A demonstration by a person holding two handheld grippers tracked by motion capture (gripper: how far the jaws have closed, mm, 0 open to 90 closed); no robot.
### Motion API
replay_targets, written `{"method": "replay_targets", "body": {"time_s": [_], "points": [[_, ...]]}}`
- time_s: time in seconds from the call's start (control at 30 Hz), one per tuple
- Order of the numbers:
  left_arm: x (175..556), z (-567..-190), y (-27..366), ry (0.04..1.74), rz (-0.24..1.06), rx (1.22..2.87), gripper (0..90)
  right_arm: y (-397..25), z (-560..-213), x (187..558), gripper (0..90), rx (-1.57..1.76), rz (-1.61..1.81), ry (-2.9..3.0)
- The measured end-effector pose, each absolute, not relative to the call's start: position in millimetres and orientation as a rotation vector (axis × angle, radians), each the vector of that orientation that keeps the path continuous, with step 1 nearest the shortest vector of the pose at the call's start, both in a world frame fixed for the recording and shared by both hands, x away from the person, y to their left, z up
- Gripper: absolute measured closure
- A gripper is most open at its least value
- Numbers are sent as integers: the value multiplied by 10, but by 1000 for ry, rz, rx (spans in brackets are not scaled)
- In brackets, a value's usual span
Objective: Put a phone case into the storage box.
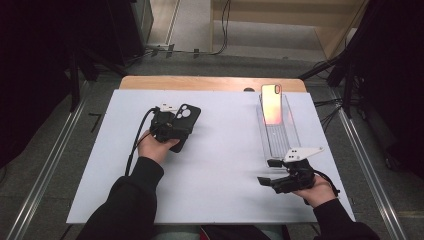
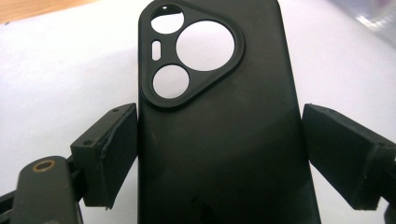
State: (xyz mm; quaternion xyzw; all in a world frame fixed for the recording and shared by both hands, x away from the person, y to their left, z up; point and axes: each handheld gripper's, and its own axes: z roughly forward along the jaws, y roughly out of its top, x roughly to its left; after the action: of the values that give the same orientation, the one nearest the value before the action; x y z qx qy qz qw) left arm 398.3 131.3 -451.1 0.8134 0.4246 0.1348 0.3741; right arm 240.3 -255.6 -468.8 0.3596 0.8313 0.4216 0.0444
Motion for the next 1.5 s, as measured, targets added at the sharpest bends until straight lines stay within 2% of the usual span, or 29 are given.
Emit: {"method": "replay_targets", "body": {"time_s": [0.43,0.7,1.2,1.5], "points": [[3811,-4360,1279,913,244,2178,135,-2552,-4677,2399,218,1130,1314,2521],[3603,-4304,1187,818,228,2220,135,-2552,-4676,2400,211,1122,1301,2528],[3252,-4246,1148,765,160,2221,135,-2529,-4634,2408,198,1217,1295,2531],[3082,-4252,1147,775,186,2193,136,-2530,-4566,2412,198,1290,1343,2471]]}}
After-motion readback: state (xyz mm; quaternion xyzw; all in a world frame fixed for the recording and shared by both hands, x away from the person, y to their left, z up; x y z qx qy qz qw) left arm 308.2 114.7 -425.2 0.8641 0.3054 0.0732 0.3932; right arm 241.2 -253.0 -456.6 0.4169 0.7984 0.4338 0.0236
